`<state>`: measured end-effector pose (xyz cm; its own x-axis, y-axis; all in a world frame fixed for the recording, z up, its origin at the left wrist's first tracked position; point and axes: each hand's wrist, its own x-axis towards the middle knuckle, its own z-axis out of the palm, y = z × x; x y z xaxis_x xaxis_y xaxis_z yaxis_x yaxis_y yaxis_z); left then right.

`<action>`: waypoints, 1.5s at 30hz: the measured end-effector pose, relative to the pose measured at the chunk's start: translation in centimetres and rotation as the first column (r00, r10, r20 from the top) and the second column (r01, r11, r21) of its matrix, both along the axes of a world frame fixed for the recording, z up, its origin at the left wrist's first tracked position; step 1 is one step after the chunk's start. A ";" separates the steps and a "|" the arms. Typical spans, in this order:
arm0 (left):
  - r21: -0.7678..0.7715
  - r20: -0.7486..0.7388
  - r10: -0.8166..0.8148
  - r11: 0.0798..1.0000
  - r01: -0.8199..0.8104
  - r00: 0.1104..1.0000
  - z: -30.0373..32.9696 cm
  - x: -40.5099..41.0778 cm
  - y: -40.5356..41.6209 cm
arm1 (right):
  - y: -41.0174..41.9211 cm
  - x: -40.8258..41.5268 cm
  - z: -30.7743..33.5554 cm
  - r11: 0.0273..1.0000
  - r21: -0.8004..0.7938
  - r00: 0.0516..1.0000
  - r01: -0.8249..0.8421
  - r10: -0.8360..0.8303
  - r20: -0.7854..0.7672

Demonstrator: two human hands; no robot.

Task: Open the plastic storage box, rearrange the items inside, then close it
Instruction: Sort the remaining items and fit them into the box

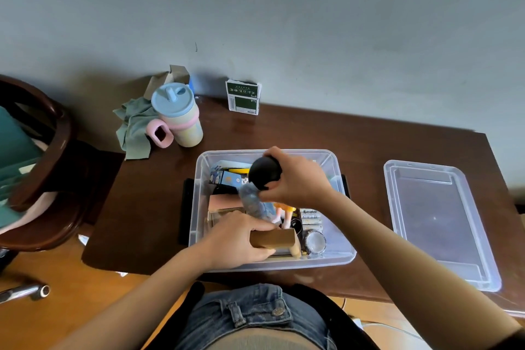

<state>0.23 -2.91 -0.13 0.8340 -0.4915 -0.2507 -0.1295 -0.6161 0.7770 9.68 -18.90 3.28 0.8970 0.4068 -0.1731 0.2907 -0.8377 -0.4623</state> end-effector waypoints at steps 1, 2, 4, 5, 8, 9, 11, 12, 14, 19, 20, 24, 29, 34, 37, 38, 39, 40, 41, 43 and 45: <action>0.000 0.010 0.008 1.000 -0.008 1.000 0.0 -0.1 0.0 | 0.3 0.3 0.4 0.998 0.065 1.000 0.023 -0.023 0.011; 0.001 0.021 0.013 1.000 -0.013 1.000 0.0 -0.1 0.0 | 0.7 0.6 0.6 0.990 0.139 0.999 0.033 -0.036 0.015; 0.009 0.035 0.014 1.000 -0.015 0.999 0.1 -0.1 0.0 | 1.5 0.8 0.8 0.952 0.305 1.000 -0.003 0.009 -0.018; 0.012 0.035 0.012 1.000 -0.012 0.999 0.1 -0.1 0.0 | 2.0 0.8 0.5 0.924 0.380 0.997 -0.034 0.057 -0.050; 0.012 0.032 -0.009 1.000 0.009 0.999 0.1 0.0 0.0 | 3.5 0.2 -1.5 0.923 0.384 0.979 -0.005 0.083 -0.187; 0.010 0.030 -0.012 1.000 0.012 0.999 0.2 0.0 0.0 | 3.9 0.3 -2.2 0.944 0.329 0.977 0.035 0.037 -0.209; -0.007 0.022 -0.014 1.000 0.014 1.000 0.1 0.1 0.1 | 4.1 0.9 -3.2 0.987 0.148 0.990 0.064 -0.043 -0.137; -0.018 0.026 -0.014 1.000 0.014 1.000 0.1 0.1 0.1 | 4.0 1.2 -3.4 0.998 0.036 0.995 0.047 -0.043 -0.091; -0.017 0.038 -0.030 0.999 0.031 0.999 0.0 0.1 0.1 | 3.4 1.6 -3.4 0.998 -0.058 0.995 0.023 -0.028 -0.094; -0.037 -0.021 -0.029 0.999 0.028 0.999 -0.3 -0.2 0.3 | 0.0 0.0 -1.7 0.991 0.125 0.998 0.052 -0.054 0.017; -0.043 -0.017 -0.024 0.999 0.023 1.000 -0.2 -0.2 0.5 | -1.2 -0.3 -1.3 0.984 0.145 0.993 0.107 -0.112 0.031; -0.047 -0.047 -0.027 0.999 0.025 0.999 0.3 -0.1 1.5 | -5.9 -2.3 -1.6 0.994 -0.094 0.972 0.057 -0.077 -0.222; -0.080 -0.083 -0.033 0.996 0.026 0.996 1.0 0.3 3.1 | -6.1 -3.9 -5.5 0.879 -0.392 0.924 -0.270 0.122 -0.363; -0.051 -0.113 -0.051 0.998 0.045 0.992 1.3 0.4 4.3 | -4.4 -3.7 -8.8 0.761 -0.495 0.906 -0.419 0.315 -0.283; -0.053 -0.133 -0.034 0.998 0.028 0.991 1.4 0.3 4.6 | -3.6 -3.9 -9.9 0.719 -0.544 0.900 -0.433 0.380 -0.214; -0.054 -0.133 -0.033 0.998 0.026 0.991 1.4 0.3 4.7 | -3.5 -3.8 -10.1 0.728 -0.535 0.901 -0.429 0.384 -0.200; -0.052 -0.132 -0.033 0.998 0.026 0.991 1.3 0.2 4.7 | -3.6 -3.8 -10.2 0.740 -0.519 0.902 -0.428 0.386 -0.194; -0.051 -0.133 -0.034 0.998 0.027 0.991 1.3 0.2 4.8 | -3.8 -3.6 -10.2 0.757 -0.499 0.906 -0.421 0.377 -0.192; -0.049 -0.137 -0.034 0.998 0.028 0.990 1.3 0.2 4.8 | -4.1 -3.5 -10.0 0.783 -0.474 0.915 -0.402 0.355 -0.189; -0.046 -0.151 -0.034 0.999 0.028 0.988 1.2 0.2 4.8 | -4.9 -3.4 -9.3 0.853 -0.404 0.943 -0.330 0.279 -0.182; -0.037 -0.163 -0.031 0.999 0.026 0.986 1.2 0.3 4.7 | -5.8 -3.3 -8.2 0.906 -0.335 0.960 -0.259 0.203 -0.194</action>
